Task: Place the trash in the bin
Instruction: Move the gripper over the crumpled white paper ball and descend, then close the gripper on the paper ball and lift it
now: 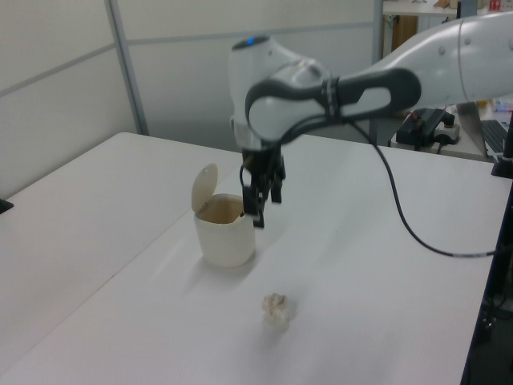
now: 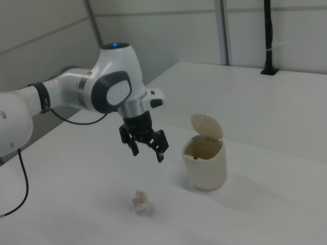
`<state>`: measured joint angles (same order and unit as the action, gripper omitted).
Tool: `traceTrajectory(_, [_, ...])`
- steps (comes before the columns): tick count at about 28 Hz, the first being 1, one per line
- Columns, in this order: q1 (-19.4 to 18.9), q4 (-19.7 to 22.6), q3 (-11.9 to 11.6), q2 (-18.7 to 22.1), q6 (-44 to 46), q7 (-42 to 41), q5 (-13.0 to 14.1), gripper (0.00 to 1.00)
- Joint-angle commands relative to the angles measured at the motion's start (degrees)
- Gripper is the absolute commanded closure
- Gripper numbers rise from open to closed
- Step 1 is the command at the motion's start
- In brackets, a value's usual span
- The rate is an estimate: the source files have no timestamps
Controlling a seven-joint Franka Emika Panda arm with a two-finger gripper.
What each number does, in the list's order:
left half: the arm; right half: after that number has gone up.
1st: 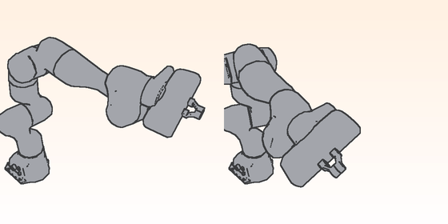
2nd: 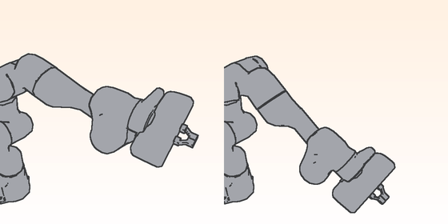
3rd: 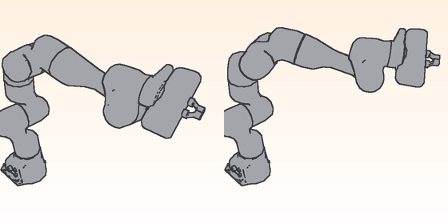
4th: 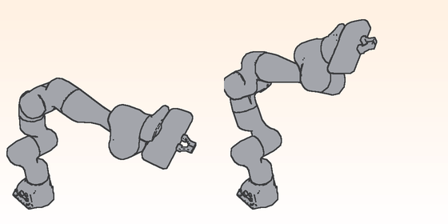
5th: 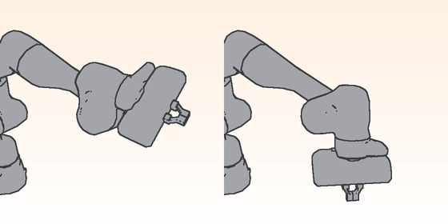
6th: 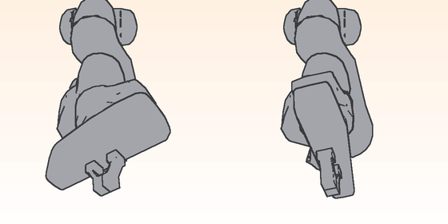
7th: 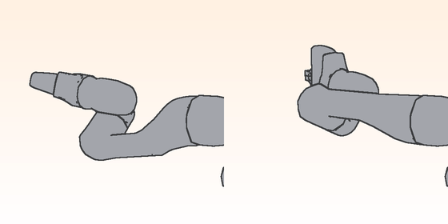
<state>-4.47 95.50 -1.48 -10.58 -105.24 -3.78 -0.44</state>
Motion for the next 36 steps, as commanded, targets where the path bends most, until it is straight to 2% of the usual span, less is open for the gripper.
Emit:
traceTrajectory(1, [-1.1, 5.5, 0.6, 1.6, -2.9, -1.0, 0.1, 0.0])
traceTrajectory(6, [-1.2, 7.6, 3.0, 0.0, -2.6, -1.2, 0.1, 0.0])
traceTrajectory(11, [-1.4, 7.3, 4.6, -4.2, -2.9, -1.4, -1.0, 0.0])
traceTrajectory(17, [-2.7, 7.3, 4.7, -7.4, -4.0, -3.0, -5.0, 0.0])
traceTrajectory(29, [-3.4, 7.6, 4.7, -10.8, -6.3, -4.5, -5.6, 0.0])
traceTrajectory(30, [-3.6, 7.7, 4.7, -10.9, -6.3, -4.5, -5.8, 0.01])
traceTrajectory(33, [-3.7, 7.9, 4.7, -11.0, -6.3, -4.7, -6.7, 0.15])
traceTrajectory(34, [-3.7, 8.2, 4.7, -11.0, -6.4, -4.7, -7.0, 0.21])
traceTrajectory(35, [-3.7, 8.3, 4.7, -11.0, -6.3, -4.9, -7.2, 0.34])
traceTrajectory(36, [-3.7, 8.3, 4.7, -11.0, -6.3, -5.2, -7.2, 0.41])
